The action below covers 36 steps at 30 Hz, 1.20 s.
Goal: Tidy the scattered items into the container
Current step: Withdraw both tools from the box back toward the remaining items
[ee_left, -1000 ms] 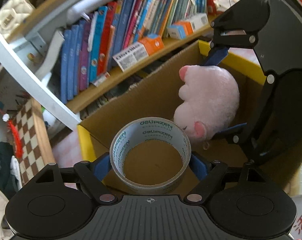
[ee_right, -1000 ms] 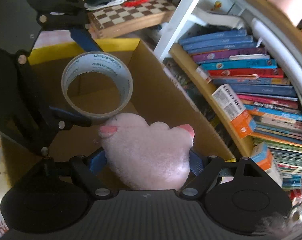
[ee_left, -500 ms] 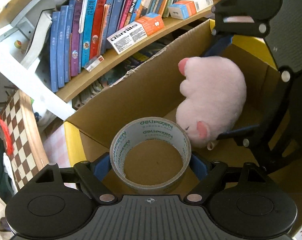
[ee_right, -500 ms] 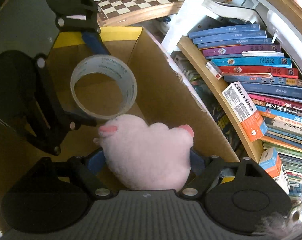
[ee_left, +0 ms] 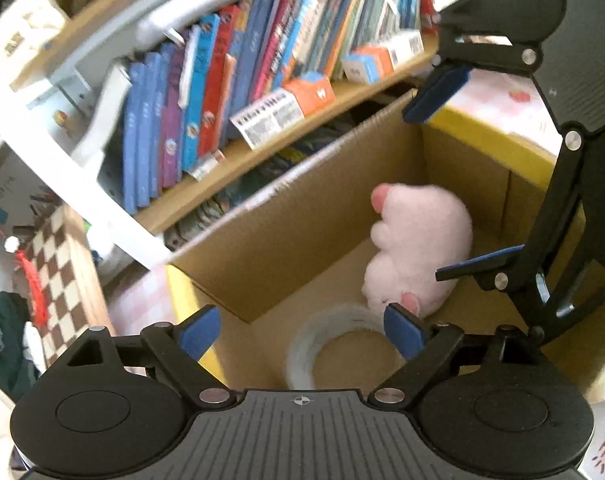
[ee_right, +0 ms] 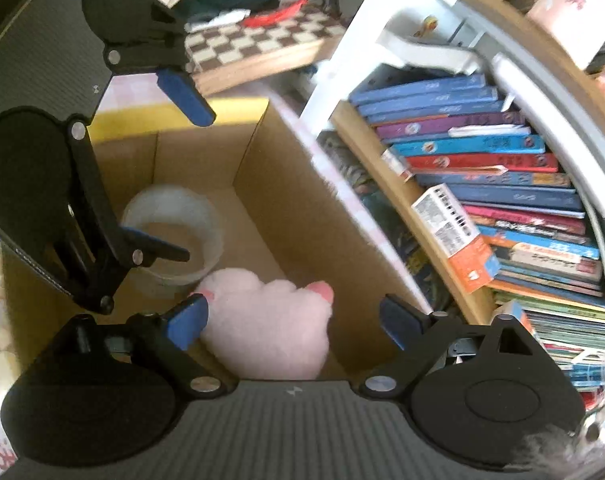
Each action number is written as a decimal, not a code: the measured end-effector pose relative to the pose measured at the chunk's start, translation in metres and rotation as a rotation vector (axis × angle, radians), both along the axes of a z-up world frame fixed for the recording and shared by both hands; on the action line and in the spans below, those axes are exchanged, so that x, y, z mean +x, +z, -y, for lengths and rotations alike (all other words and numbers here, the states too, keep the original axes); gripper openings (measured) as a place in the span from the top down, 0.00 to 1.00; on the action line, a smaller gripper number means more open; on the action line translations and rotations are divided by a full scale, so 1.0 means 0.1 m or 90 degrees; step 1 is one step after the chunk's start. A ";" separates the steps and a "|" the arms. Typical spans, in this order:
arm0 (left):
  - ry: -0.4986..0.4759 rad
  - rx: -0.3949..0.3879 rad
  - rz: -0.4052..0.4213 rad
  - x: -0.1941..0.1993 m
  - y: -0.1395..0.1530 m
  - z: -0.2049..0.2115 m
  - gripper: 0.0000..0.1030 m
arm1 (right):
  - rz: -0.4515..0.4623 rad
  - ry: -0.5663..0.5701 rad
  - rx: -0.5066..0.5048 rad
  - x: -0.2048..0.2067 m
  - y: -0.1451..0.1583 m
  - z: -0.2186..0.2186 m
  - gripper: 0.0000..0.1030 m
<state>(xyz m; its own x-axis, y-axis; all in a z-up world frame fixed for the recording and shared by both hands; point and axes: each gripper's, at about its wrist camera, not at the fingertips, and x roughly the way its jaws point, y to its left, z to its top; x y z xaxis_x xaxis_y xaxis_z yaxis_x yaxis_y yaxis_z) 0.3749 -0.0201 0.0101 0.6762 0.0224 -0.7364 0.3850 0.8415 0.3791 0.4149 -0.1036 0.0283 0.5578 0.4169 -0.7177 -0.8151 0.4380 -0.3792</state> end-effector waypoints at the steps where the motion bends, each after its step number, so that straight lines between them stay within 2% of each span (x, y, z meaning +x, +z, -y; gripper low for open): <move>1: -0.001 -0.006 0.010 -0.05 0.06 -0.01 0.12 | 0.001 -0.006 0.011 -0.04 0.05 0.03 0.10; 8: -0.003 -0.045 0.073 -0.44 0.40 -0.05 0.12 | 0.011 -0.045 0.113 -0.38 0.40 0.27 0.10; 14: -0.012 -0.086 0.117 -0.97 0.59 -0.11 0.11 | 0.027 -0.055 0.201 -0.86 0.71 0.47 0.10; 20: 0.024 -0.176 0.146 -1.49 0.78 -0.25 0.07 | 0.024 -0.099 0.290 -1.39 0.94 0.71 0.09; 24: 0.062 -0.217 0.144 -1.75 0.79 -0.35 0.07 | 0.005 -0.152 0.324 -1.66 0.92 0.82 0.09; 31: 0.099 -0.232 0.134 -2.15 0.67 -0.45 0.07 | -0.022 -0.247 0.348 -2.02 0.70 0.95 0.09; 36: 0.118 -0.245 0.096 -2.31 0.45 -0.47 0.07 | -0.039 -0.308 0.336 -2.23 0.49 1.01 0.09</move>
<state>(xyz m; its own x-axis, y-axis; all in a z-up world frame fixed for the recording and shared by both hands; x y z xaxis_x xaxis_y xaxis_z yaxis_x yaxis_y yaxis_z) 0.1437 0.0270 0.0553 0.7866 -0.1032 -0.6088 0.1790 0.9817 0.0647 0.1923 -0.2048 0.0770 0.7335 0.4329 -0.5240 -0.4958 0.8681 0.0231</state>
